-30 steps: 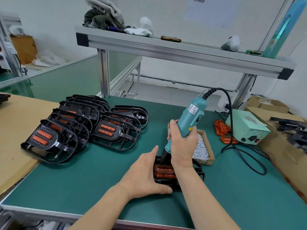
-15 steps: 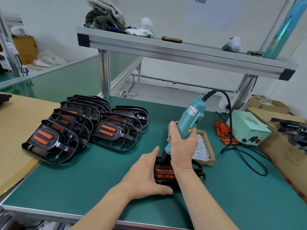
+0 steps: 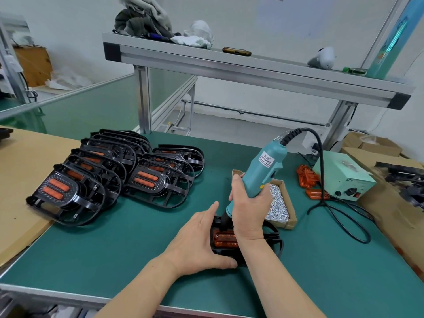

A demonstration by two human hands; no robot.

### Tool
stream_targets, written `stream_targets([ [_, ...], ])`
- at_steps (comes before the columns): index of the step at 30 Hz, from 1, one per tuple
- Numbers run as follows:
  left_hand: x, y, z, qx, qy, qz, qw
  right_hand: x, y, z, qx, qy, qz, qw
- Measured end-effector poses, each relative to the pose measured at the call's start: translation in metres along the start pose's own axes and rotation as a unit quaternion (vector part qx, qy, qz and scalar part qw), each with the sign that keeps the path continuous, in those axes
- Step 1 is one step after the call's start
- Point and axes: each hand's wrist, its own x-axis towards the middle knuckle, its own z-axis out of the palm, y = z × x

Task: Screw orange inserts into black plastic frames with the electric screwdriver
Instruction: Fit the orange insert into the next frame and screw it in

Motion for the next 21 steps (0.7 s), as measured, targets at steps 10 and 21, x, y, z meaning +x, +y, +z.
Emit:
stream_targets([
  [10, -0.001, 0.001, 0.002, 0.003, -0.007, -0.016, 1.000, 0.005, 0.004, -0.005, -0.006, 0.034, 0.057, 0.998],
  [21, -0.003, 0.001, 0.000, 0.015, -0.005, -0.002, 1.000, 0.062, -0.031, -0.021, 0.099, 0.173, 0.102, 0.975],
])
